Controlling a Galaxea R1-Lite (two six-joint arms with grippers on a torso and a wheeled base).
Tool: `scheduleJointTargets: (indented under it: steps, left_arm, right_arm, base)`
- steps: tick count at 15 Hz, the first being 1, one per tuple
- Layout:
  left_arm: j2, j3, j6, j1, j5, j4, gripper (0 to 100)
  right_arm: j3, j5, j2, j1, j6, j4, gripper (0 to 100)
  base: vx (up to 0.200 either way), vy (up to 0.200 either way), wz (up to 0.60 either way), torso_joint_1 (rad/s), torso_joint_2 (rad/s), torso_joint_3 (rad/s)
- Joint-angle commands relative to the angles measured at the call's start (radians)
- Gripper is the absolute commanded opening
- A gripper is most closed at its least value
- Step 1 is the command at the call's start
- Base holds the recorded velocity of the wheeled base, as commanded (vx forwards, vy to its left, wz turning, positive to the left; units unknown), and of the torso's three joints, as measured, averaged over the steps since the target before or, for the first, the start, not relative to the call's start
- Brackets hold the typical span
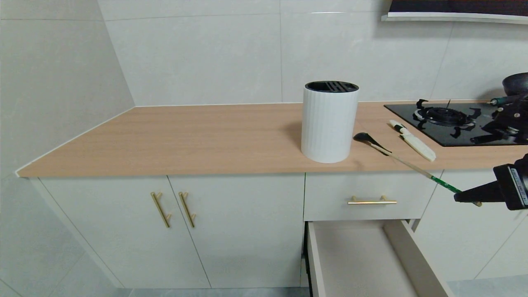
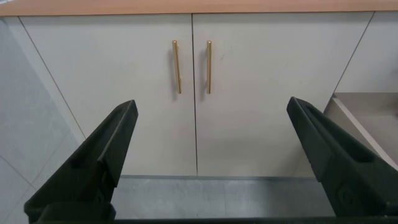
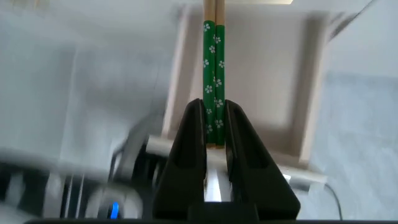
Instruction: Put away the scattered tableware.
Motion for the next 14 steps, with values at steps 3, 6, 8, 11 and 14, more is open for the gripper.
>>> scheduleJointTargets:
  steps: [3, 6, 8, 11, 14]
  left_arm:
    - [0.000, 0.000, 0.000, -0.001, 0.000, 0.000, 100]
    - [0.000, 0.000, 0.000, -0.001, 0.000, 0.000, 100]
    - [0.000, 0.000, 0.000, -0.001, 0.000, 0.000, 100]
    - [0.000, 0.000, 0.000, 0.001, 0.000, 0.000, 100]
    - [0.000, 0.000, 0.000, -0.001, 0.000, 0.000, 100]
  right_arm:
    - [0.052, 0.054, -0.001, 0.006, -0.059, 0.000, 0]
    - [0.067, 0.055, 0.048, 0.006, -0.085, -0.001, 0]
    - [0.082, 0.057, 0.059, 0.013, -0.111, -0.009, 0]
    - [0.101, 0.055, 0.070, 0.024, -0.119, -0.023, 0]
    - [0.105, 0.055, 0.084, 0.027, -0.120, -0.023, 0]
  base:
    - [0.000, 0.000, 0.00, 0.000, 0.00, 0.000]
    - [0.000, 0.000, 0.00, 0.000, 0.00, 0.000]
    - [0.000, 0.000, 0.00, 0.000, 0.00, 0.000]
    - [0.000, 0.000, 0.00, -0.093, 0.23, 0.142]
    - [0.000, 0.000, 0.00, -0.173, 0.44, 0.259]
